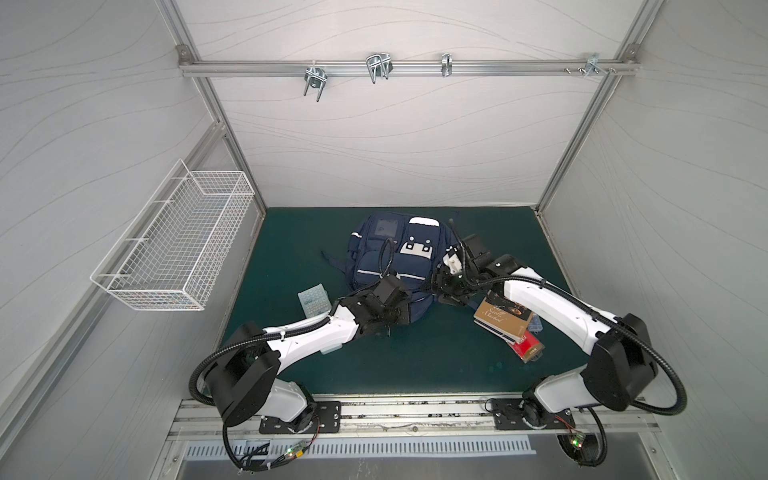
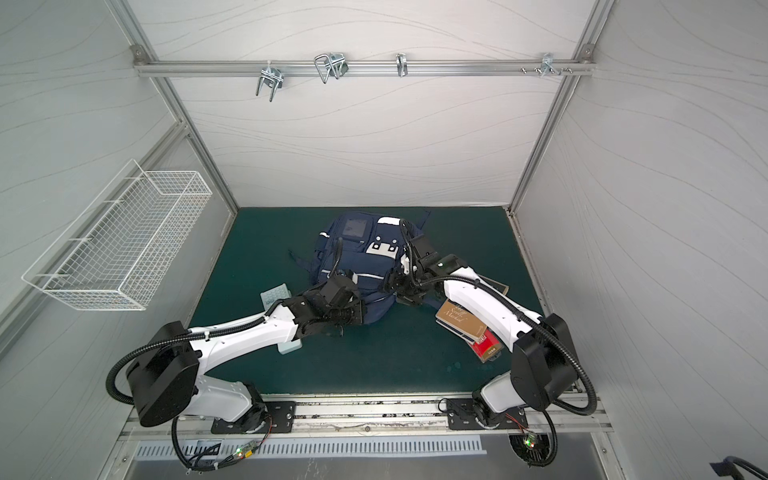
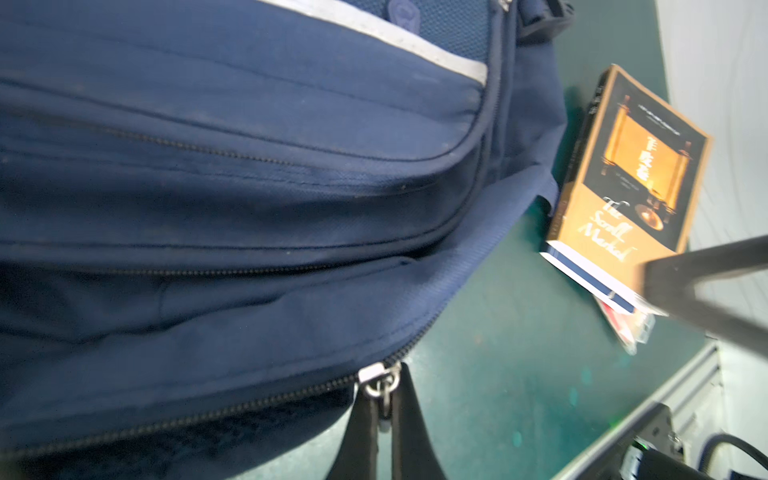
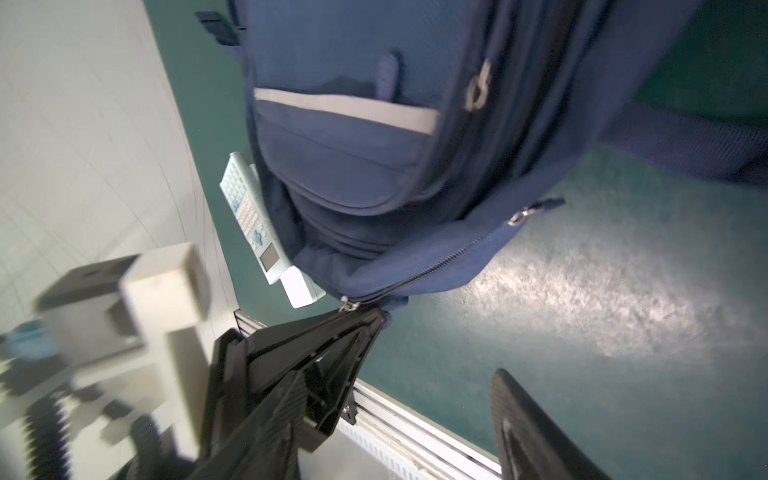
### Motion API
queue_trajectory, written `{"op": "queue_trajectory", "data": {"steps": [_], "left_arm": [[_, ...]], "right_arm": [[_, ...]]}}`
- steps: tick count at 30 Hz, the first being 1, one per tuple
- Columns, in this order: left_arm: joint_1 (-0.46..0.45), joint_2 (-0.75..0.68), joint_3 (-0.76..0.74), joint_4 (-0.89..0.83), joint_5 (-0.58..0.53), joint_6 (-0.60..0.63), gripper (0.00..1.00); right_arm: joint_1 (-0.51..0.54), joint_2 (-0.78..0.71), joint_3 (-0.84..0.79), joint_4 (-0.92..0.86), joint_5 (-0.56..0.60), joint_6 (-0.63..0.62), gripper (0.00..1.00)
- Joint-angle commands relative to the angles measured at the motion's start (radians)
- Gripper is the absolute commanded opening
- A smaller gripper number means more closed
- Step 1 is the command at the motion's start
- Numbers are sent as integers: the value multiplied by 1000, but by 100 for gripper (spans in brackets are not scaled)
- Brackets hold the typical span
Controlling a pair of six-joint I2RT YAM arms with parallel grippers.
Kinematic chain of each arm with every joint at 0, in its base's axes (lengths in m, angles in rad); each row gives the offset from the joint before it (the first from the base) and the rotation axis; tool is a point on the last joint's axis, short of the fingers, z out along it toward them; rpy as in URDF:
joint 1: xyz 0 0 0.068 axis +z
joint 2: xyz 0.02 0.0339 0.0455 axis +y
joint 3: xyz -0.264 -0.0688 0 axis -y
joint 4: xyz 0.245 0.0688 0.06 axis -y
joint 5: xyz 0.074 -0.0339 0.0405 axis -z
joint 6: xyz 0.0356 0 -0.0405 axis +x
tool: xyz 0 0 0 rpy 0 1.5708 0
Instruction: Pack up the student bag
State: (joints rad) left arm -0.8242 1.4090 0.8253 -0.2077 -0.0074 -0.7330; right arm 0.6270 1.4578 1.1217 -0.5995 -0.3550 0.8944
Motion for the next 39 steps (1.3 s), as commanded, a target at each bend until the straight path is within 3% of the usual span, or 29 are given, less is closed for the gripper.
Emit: {"op": "queue_trajectory", "data": {"steps": [1, 10, 12, 14, 16, 22, 33, 38, 39], "left_arm": [[-22, -31, 50, 94, 30, 32, 0], [-46, -47, 33, 94, 14, 41, 0], [-45, -48, 32, 91, 8, 39, 0], [-46, -50, 37, 86, 4, 43, 0], [-46, -45, 50, 61, -9, 48, 0], [-46, -29, 100, -120, -65, 49, 0], [-24, -49, 106, -421, -301, 17, 0], [47, -62, 81, -363, -227, 42, 0], [48, -70, 80, -331, -206, 57, 0]], "right_arm": [[9, 27, -24, 86, -24, 130, 70], [15, 167, 31, 188, -71, 170, 66], [15, 190, 52, 157, -65, 154, 58], [12, 199, 55, 148, -62, 149, 36], [4, 200, 62, 122, -48, 137, 22], [-49, 213, 140, -6, 12, 18, 1], [-194, 228, 227, -196, 75, -220, 0], [-215, 206, 212, -203, 66, -271, 0], [-211, 199, 199, -190, 43, -267, 9]]}}
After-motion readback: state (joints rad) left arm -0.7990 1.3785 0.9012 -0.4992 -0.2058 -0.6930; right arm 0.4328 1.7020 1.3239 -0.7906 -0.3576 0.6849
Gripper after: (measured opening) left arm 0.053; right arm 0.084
